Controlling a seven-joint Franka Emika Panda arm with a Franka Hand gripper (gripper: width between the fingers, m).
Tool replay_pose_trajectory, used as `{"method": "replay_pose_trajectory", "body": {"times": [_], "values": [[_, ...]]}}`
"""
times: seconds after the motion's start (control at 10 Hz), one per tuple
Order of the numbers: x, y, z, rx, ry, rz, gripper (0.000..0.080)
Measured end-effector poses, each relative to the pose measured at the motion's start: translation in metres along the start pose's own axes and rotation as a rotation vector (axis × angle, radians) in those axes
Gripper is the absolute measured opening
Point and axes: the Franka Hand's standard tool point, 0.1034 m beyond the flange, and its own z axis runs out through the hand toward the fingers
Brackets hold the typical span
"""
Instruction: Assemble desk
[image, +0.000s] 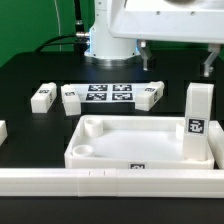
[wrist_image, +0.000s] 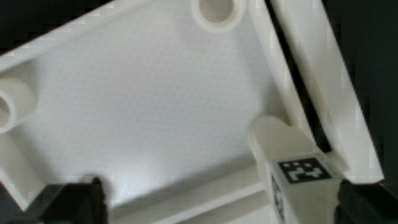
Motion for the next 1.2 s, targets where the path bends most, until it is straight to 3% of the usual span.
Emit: {"method": "replay_pose_trajectory", "body": {"times": [0.5, 0.6, 0.9, 1.1, 1.2], "values": [[-0.002, -0.001, 0.001, 0.0, 0.0, -0.002, 0.0648], [-0.013, 0.002, 0.003, 0.01, 0.013, -0.01, 0.0648], [-0.054, 0.036, 0.015, 0.009, 0.009, -0.063, 0.0648], [-0.061, 0.055, 0.03, 0.012, 0.024, -0.062, 0.0648], [-0.062, 0.053, 0.029, 0.011, 0.02, -0.065, 0.0648]]}}
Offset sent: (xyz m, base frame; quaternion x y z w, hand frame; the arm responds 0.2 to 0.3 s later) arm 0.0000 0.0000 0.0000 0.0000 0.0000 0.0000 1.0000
